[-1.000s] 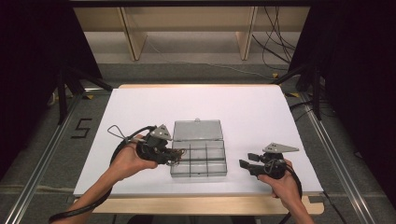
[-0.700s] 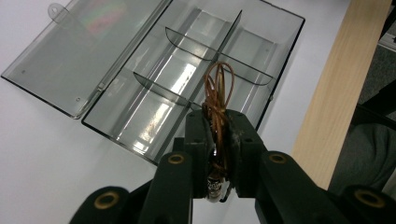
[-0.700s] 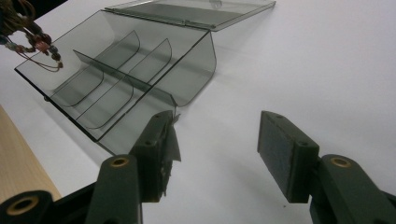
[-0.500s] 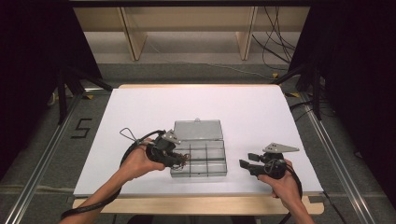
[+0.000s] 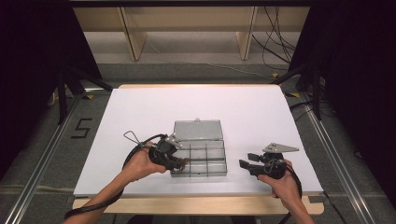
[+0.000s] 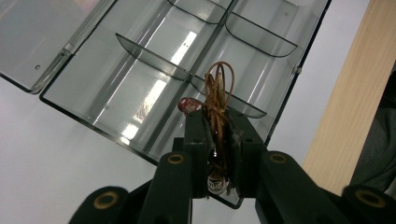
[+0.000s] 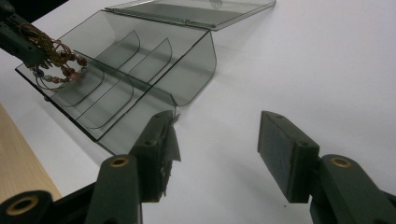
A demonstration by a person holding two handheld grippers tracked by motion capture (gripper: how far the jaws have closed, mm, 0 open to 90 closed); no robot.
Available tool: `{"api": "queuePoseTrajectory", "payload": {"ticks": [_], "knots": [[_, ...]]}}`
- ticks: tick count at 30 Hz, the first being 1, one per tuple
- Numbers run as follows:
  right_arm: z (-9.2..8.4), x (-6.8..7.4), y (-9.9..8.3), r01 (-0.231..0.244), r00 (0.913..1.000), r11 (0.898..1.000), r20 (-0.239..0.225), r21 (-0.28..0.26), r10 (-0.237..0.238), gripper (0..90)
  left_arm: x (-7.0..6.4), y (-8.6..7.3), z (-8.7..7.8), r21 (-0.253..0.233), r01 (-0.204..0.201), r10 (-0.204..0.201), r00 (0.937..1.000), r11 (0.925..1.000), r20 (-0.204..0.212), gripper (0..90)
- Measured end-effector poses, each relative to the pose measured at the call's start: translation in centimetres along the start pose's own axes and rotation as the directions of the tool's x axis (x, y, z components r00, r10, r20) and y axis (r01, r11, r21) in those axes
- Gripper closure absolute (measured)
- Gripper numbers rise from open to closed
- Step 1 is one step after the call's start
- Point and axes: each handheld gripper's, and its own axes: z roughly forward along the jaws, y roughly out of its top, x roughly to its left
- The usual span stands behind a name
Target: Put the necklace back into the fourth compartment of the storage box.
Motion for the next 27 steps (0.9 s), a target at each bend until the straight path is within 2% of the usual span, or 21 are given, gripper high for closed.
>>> {"api": "queuePoseTrajectory", "payload": {"ticks": [3,4,5,6,7,8,9,11,12,13,14,15,16,18,19,20,22,23,24,26,27], "knots": [[0.0,0.0,0.0,-0.01,0.9999,1.0,-0.009,0.004,0.01,47.1,0.0,-0.1,0.3,0.004,0.005,-0.005,1.0,1.0,0.002,78.3],[0.0,0.1,-0.1,-0.031,0.9994,1.0,-0.015,0.003,0.031,47.0,-0.2,-0.1,0.4,0.006,0.017,-0.017,0.9999,0.9998,-0.001,78.2],[-0.2,-0.1,0.0,0.007,0.9999,1.0,0.014,0.014,-0.007,47.1,-0.1,-0.1,0.5,0.006,0.01,-0.01,0.9999,0.9999,0.0,78.1],[-0.2,0.0,0.0,0.002,0.9999,1.0,0.01,0.015,-0.002,47.1,-0.1,-0.2,0.5,0.011,0.009,-0.009,0.9999,0.9999,0.005,77.8],[-0.1,0.3,0.0,-0.042,0.9991,0.999,0.0,0.017,0.042,47.1,0.0,-0.2,0.5,0.012,0.008,-0.008,1.0,0.9999,0.005,77.4],[-0.1,0.2,0.0,-0.027,0.9996,1.0,0.0,0.007,0.027,47.0,-0.1,-0.2,0.6,0.013,0.021,-0.021,0.9998,0.9997,0.006,77.0],[-0.1,0.0,0.0,0.0,1.0,1.0,0.003,0.005,0.0,47.0,0.0,-0.3,0.6,0.01,0.012,-0.012,0.9999,0.9999,0.008,75.6],[0.0,-0.1,0.0,0.0,1.0,1.0,-0.005,0.0,0.0,47.0,0.0,-0.3,0.5,0.007,0.019,-0.019,0.9998,0.9998,0.007,74.8],[0.1,0.1,-0.1,-0.03,0.9993,1.0,-0.023,-0.004,0.03,46.9,0.0,-0.3,0.5,0.007,0.017,-0.017,0.9998,0.9998,0.006,74.4],[0.0,0.0,0.0,0.002,1.0,1.0,-0.007,0.002,-0.002,46.8,0.1,-0.4,0.4,0.008,0.017,-0.017,0.9998,0.9998,0.008,73.5],[0.0,0.0,0.0,0.002,1.0,1.0,-0.007,0.001,-0.002,46.7,0.1,-0.4,0.3,0.0,0.019,-0.019,0.9998,0.9998,0.006,72.4],[0.1,0.1,0.0,-0.018,0.9997,1.0,-0.016,0.0,0.018,46.7,0.2,-0.4,0.2,-0.001,0.018,-0.018,0.9998,0.9998,0.002,71.4],[0.0,0.0,0.0,0.0,1.0,1.0,-0.007,0.001,0.0,46.6,0.3,-0.5,0.1,-0.001,0.022,-0.022,0.9998,0.9998,0.005,70.5],[-0.2,0.0,0.0,0.004,0.9999,1.0,0.017,0.012,-0.004,46.2,0.3,-0.6,0.0,-0.005,0.023,-0.023,0.9997,0.9997,-0.002,67.4],[-0.1,0.2,0.0,-0.038,0.9993,0.999,0.001,0.015,0.038,46.1,0.3,-0.6,-0.1,-0.006,0.03,-0.03,0.9996,0.9995,-0.001,63.9],[-0.1,0.2,0.0,-0.038,0.9993,0.999,0.001,0.015,0.038,46.1,0.4,-0.7,-0.2,-0.01,0.028,-0.028,0.9996,0.9996,0.002,63.9],[-0.1,0.1,0.0,-0.024,0.9997,1.0,0.007,0.009,0.024,45.7,0.4,-0.8,-0.5,-0.028,0.023,-0.023,0.9997,0.9993,-0.002,61.9],[-0.1,-0.1,0.0,0.009,0.9999,1.0,0.008,-0.003,-0.009,45.6,0.4,-0.9,-0.8,-0.038,0.029,-0.029,0.9996,0.9988,-0.001,60.0],[-0.1,-0.2,0.0,0.008,0.9999,1.0,0.008,-0.003,-0.008,45.3,0.2,-1.0,-0.8,-0.084,0.064,-0.064,0.9979,0.9944,0.003,58.2],[0.0,-0.2,0.0,0.004,1.0,1.0,0.008,-0.007,-0.004,44.2,0.5,-1.2,-1.5,-0.1,0.054,-0.054,0.9985,0.9936,0.007,54.9],[0.0,-0.1,0.0,-0.025,0.9996,1.0,-0.013,0.003,0.025,43.6,0.5,-1.3,-1.5,-0.126,0.08,-0.078,0.9968,0.9889,0.014,53.6]]}}
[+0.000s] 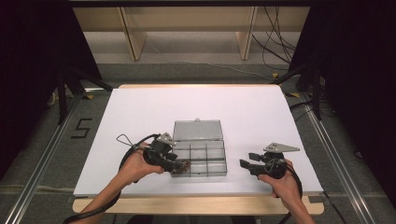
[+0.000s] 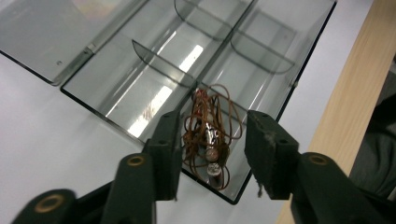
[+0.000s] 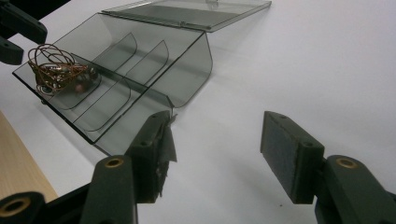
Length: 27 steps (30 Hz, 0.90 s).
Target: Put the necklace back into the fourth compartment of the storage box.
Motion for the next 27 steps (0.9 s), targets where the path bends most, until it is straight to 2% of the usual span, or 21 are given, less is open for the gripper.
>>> {"api": "queuePoseTrajectory", "payload": {"ticks": [3,4,5,6,8,9,10,11,12,13,15,17,19,20,22,23,27], "knots": [[0.1,-0.1,-0.1,0.002,0.9999,1.0,0.013,-0.018,-0.001,43.0,0.1,-0.6,-0.5,-0.064,0.043,-0.043,0.9991,0.997,0.006,52.8],[-0.1,0.1,0.0,-0.02,0.9998,1.0,0.01,-0.005,0.02,42.6,0.2,-0.9,-0.7,-0.088,0.07,-0.07,0.9975,0.9937,0.004,51.3],[-0.1,0.1,0.0,-0.02,0.9998,1.0,0.01,-0.005,0.02,42.6,0.2,-0.9,-0.7,-0.088,0.07,-0.07,0.9975,0.9937,0.004,50.3],[-0.1,-0.1,0.0,0.009,0.9998,1.0,0.016,-0.01,-0.009,42.4,0.2,-1.1,-0.8,-0.103,0.086,-0.086,0.9963,0.9909,-0.002,50.3],[0.0,-0.2,0.0,0.014,0.9997,1.0,0.019,-0.014,-0.014,42.1,0.3,-1.7,-1.0,-0.136,0.105,-0.105,0.9944,0.9852,0.001,49.8],[0.0,-0.2,0.0,0.006,0.9998,1.0,0.019,-0.009,-0.006,42.0,0.3,-1.9,-1.1,-0.149,0.115,-0.116,0.9933,0.9821,0.003,49.6],[0.0,0.1,0.0,-0.024,0.9997,1.0,0.008,-0.003,0.024,42.0,0.3,-2.3,-1.1,-0.161,0.131,-0.132,0.9912,0.9783,0.003,49.5],[0.0,0.2,0.0,-0.043,0.9991,0.999,0.004,0.012,0.043,41.9,0.3,-2.5,-1.2,-0.153,0.13,-0.132,0.9912,0.9796,-0.004,49.1],[0.0,-0.1,0.0,-0.009,0.9999,1.0,0.01,0.004,0.009,41.8,0.3,-2.7,-1.3,-0.166,0.149,-0.153,0.9883,0.9748,-0.008,48.5],[0.1,-0.1,0.0,0.001,0.9999,1.0,0.014,0.001,-0.001,41.7,0.4,-2.9,-1.4,-0.174,0.159,-0.163,0.9866,0.9719,-0.009,48.2],[0.2,0.0,0.0,-0.008,0.9999,1.0,0.007,-0.005,0.008,41.1,0.5,-3.3,-1.6,-0.177,0.172,-0.178,0.984,0.9691,-0.016,46.3],[0.1,-0.1,0.0,0.001,0.9999,1.0,0.013,-0.01,-0.001,40.7,0.7,-3.7,-1.8,-0.194,0.205,-0.213,0.9768,0.9593,-0.02,44.6],[0.1,-0.1,0.0,0.006,0.9998,1.0,0.021,-0.006,-0.005,40.0,0.9,-4.1,-1.9,-0.195,0.227,-0.234,0.9722,0.954,-0.012,43.9],[0.1,-0.1,0.0,-0.005,0.9997,1.0,0.023,-0.004,0.005,39.6,0.8,-4.2,-1.8,-0.208,0.24,-0.249,0.9685,0.9481,-0.015,43.4],[0.2,-0.1,0.0,-0.015,0.9999,1.0,0.007,-0.005,0.015,39.2,1.0,-4.5,-1.8,-0.194,0.243,-0.25,0.968,0.9505,-0.015,42.4],[0.1,-0.1,0.0,-0.015,0.9997,1.0,0.018,0.0,0.015,38.9,0.9,-4.7,-1.6,-0.205,0.262,-0.269,0.963,0.9431,-0.009,41.1],[0.2,-0.1,0.1,-0.05,0.9986,0.999,0.016,-0.019,0.05,38.1,1.0,-5.1,-1.4,-0.201,0.289,-0.3,0.9538,0.9357,-0.022,38.1]]}}
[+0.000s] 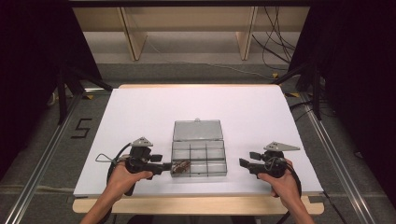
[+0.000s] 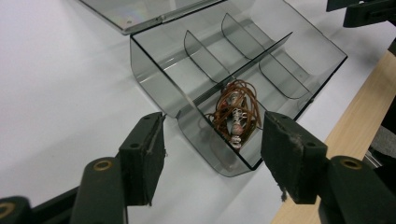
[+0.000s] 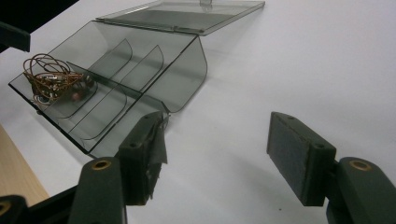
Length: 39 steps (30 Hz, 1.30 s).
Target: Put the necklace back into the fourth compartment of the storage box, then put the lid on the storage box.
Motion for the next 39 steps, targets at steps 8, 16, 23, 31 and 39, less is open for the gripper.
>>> {"api": "queuePoseTrajectory", "payload": {"ticks": [8,16,23,31,39], "knots": [[0.1,-0.3,0.0,0.025,0.9996,1.0,0.016,0.002,-0.025,37.3,0.2,-0.3,-0.1,0.005,0.035,-0.035,0.9994,0.9994,-0.002,34.9],[0.1,-0.3,0.1,0.015,0.9999,1.0,0.001,0.005,-0.015,37.1,-0.2,-0.5,-0.1,0.002,0.047,-0.047,0.9989,0.9989,-0.011,33.3],[0.7,-0.5,1.1,0.016,0.9999,1.0,-0.002,0.002,-0.016,36.7,-0.2,-0.5,0.2,-0.003,0.054,-0.054,0.9985,0.9985,-0.007,33.4],[2.0,-1.0,2.9,-0.043,0.9981,0.999,-0.043,-0.009,0.043,35.7,-0.4,-0.5,0.3,-0.014,0.054,-0.054,0.9983,0.9984,-0.02,36.1],[3.8,-1.7,4.5,-0.075,0.996,0.997,-0.05,-0.012,0.074,35.6,-0.4,-0.5,0.5,-0.024,0.058,-0.058,0.9983,0.998,-0.002,38.7]]}}
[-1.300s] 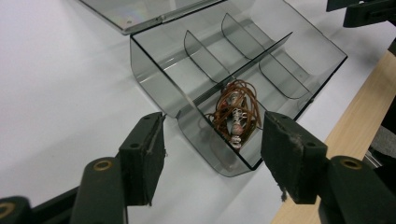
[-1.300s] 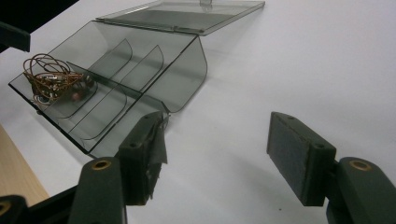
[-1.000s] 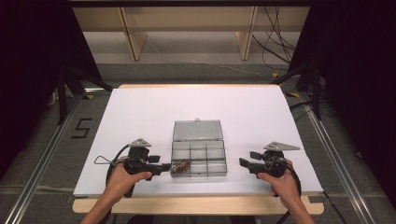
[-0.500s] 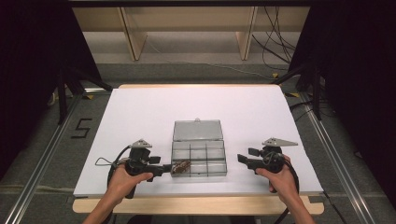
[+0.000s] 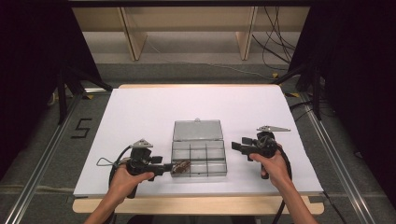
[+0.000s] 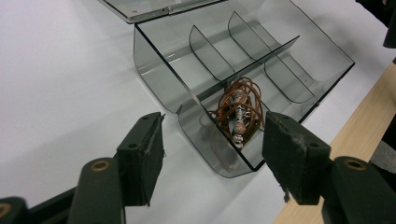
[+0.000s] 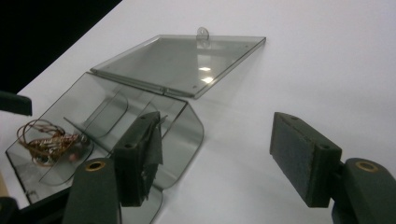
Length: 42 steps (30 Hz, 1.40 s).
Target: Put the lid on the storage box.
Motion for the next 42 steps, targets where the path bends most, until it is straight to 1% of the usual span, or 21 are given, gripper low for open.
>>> {"api": "queuePoseTrajectory", "payload": {"ticks": [4,5,7,8,9,13,16,17,18,20,27,32,33,34,35,36,37,39,40,41,42], "knots": [[0.7,-0.2,0.5,-0.018,0.9997,1.0,-0.019,-0.007,0.018,35.8,-0.1,0.0,0.1,0.005,-0.003,0.003,1.0,1.0,0.003,40.3],[0.8,-0.2,0.6,-0.056,0.9981,0.998,-0.026,-0.003,0.056,35.8,0.0,0.0,0.1,0.009,-0.011,0.011,0.9999,0.9999,0.003,40.9],[1.3,-0.6,0.7,-0.044,0.9983,0.999,-0.038,0.004,0.044,35.6,-0.1,0.0,0.2,0.009,-0.011,0.011,0.9999,0.9999,0.0,41.3],[1.4,-0.4,0.7,-0.089,0.9956,0.996,-0.025,0.018,0.09,35.6,-0.2,0.0,0.2,0.008,-0.014,0.014,0.9999,0.9999,0.001,41.3],[1.5,-0.5,0.7,-0.086,0.9957,0.996,-0.032,0.018,0.087,35.7,-0.1,0.0,0.1,0.021,-0.03,0.029,0.9996,0.9993,0.002,41.5],[2.0,-0.8,1.2,-0.049,0.9982,0.999,-0.034,0.017,0.05,35.9,-0.1,0.0,0.3,0.008,-0.023,0.023,0.9997,0.9997,0.01,42.3],[2.5,-0.2,1.5,-0.107,0.9935,0.994,-0.036,0.033,0.108,36.1,-0.2,0.0,0.3,0.012,-0.023,0.023,0.9997,0.9997,0.006,43.0],[2.6,-0.5,1.7,-0.069,0.9962,0.997,-0.052,0.027,0.07,36.3,-0.3,0.0,0.4,0.009,-0.02,0.02,0.9997,0.9998,0.01,43.7],[3.1,-0.2,1.7,-0.112,0.9914,0.993,-0.065,0.026,0.114,36.7,-0.2,0.0,0.4,0.021,-0.034,0.033,0.9994,0.9992,0.01,44.8],[3.2,-0.4,1.8,-0.09,0.9929,0.996,-0.077,0.024,0.091,36.8,-0.3,0.0,0.5,0.017,-0.031,0.031,0.9995,0.9994,0.011,44.8],[4.4,-0.4,1.9,-0.094,0.9915,0.994,-0.084,0.057,0.099,37.4,-0.2,0.0,0.6,0.019,-0.029,0.029,0.9995,0.9994,0.012,46.5],[5.0,-0.2,2.3,-0.069,0.9934,0.996,-0.088,0.052,0.073,37.9,-0.3,-0.1,0.8,0.027,-0.027,0.027,0.9996,0.9993,0.007,47.0],[5.1,0.1,2.4,-0.101,0.9898,0.993,-0.094,0.069,0.107,38.0,-0.3,-0.1,0.8,0.027,-0.029,0.029,0.9996,0.9992,0.009,47.1],[5.3,0.0,2.4,-0.086,0.9919,0.994,-0.088,0.067,0.092,38.0,-0.3,-0.1,0.9,0.029,-0.026,0.026,0.9996,0.9992,0.009,47.1],[5.3,0.3,2.5,-0.12,0.9877,0.989,-0.091,0.081,0.127,38.0,-0.3,-0.1,0.9,0.03,-0.03,0.03,0.9995,0.9991,0.009,47.2],[5.7,-0.1,2.5,-0.075,0.993,0.995,-0.086,0.068,0.081,38.2,-0.3,-0.1,1.0,0.028,-0.024,0.024,0.9996,0.9993,0.012,47.2],[5.7,0.2,2.5,-0.111,0.9879,0.991,-0.1,0.078,0.118,38.3,-0.4,-0.2,1.0,0.026,-0.026,0.026,0.9996,0.9993,0.008,47.4],[5.9,0.3,2.5,-0.119,0.9857,0.989,-0.108,0.089,0.129,38.5,-0.3,-0.2,1.1,0.025,-0.026,0.026,0.9996,0.9994,0.008,47.5],[6.0,0.1,2.5,-0.089,0.9898,0.993,-0.104,0.081,0.097,38.5,-0.3,-0.1,1.1,0.03,-0.025,0.025,0.9996,0.9992,0.011,47.7],[6.1,0.2,2.5,-0.112,0.9875,0.989,-0.101,0.092,0.121,38.6,-0.3,-0.1,1.1,0.029,-0.025,0.025,0.9996,0.9993,0.01,47.9],[6.3,0.2,2.6,-0.1,0.9877,0.991,-0.112,0.085,0.11,38.8,-0.3,-0.1,1.1,0.029,-0.023,0.023,0.9997,0.9993,0.01,48.0]]}}
